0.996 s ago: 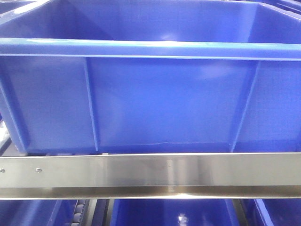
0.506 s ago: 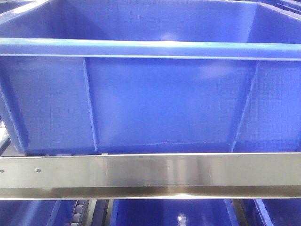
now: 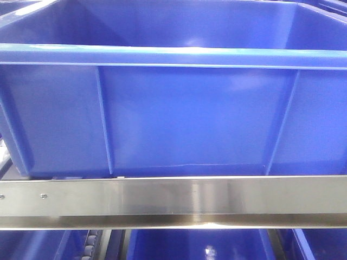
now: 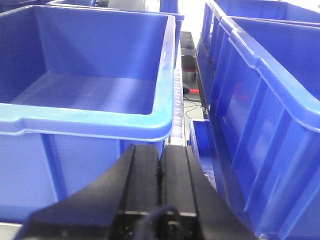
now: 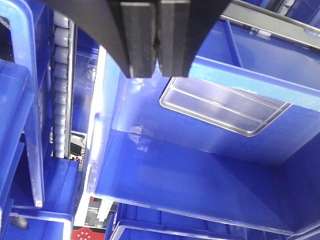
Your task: Grab silver tray and place in blue box
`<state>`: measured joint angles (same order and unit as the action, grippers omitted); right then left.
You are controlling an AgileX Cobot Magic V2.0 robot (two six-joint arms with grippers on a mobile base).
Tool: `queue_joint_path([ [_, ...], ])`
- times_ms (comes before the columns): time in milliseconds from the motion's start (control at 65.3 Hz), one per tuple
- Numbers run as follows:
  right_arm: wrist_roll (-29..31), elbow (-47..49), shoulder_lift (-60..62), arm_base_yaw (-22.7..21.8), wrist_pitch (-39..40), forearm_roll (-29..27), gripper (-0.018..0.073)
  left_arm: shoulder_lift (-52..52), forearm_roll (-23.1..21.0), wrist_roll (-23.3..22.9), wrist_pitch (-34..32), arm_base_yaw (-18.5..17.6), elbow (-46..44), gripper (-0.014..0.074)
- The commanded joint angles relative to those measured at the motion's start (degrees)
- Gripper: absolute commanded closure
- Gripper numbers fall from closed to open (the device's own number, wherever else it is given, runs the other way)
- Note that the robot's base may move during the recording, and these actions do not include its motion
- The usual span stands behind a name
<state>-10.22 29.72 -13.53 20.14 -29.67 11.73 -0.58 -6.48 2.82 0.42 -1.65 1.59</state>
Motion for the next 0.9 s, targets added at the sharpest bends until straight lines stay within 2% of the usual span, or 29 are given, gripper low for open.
queue_joint_path([
  [0,0.4,1.5,-0.6,0.1,4.8,1.1,0.0503,-1.1,-0.4,0.1,-5.6,0.1,-0.1,0.0701],
  [184,0.4,1.5,-0.6,-0.1,4.9,1.1,0.0503,-1.1,-0.4,0.1,-5.6,0.1,-0.1,0.0701],
  [276,0.4,1.2,-0.6,-1.7,5.4,0.9,0.0503,-1.1,-0.4,0.1,-5.6,0.1,-0.1,0.0701],
  [383,1.1,-1.4,-0.5,-6.4,9.8,-0.9,0.0503,-1.1,-0.4,0.1,-5.6,0.1,-0.1,0.0701],
  [460,3.0,-5.4,-0.1,-11.6,15.0,-4.3,0.0503,-1.1,-0.4,0.1,-5.6,0.1,-0.1,0.0701],
  [567,4.6,-13.2,2.2,-18.6,22.6,-9.0,0.0503,-1.1,-0.4,0.1,-5.6,0.1,-0.1,0.0701],
  [643,4.6,-18.3,4.8,-22.0,26.4,-10.9,0.0503,-1.1,-0.4,0.1,-5.6,0.1,-0.1,0.0701],
  [735,4.6,-23.6,8.8,-24.1,29.1,-11.2,0.0503,-1.1,-0.4,0.1,-5.6,0.1,-0.1,0.0701],
  [889,4.6,-31.3,15.5,-24.2,32.0,-11.2,0.0503,-1.1,-0.4,0.1,-5.6,0.1,-0.1,0.0701],
])
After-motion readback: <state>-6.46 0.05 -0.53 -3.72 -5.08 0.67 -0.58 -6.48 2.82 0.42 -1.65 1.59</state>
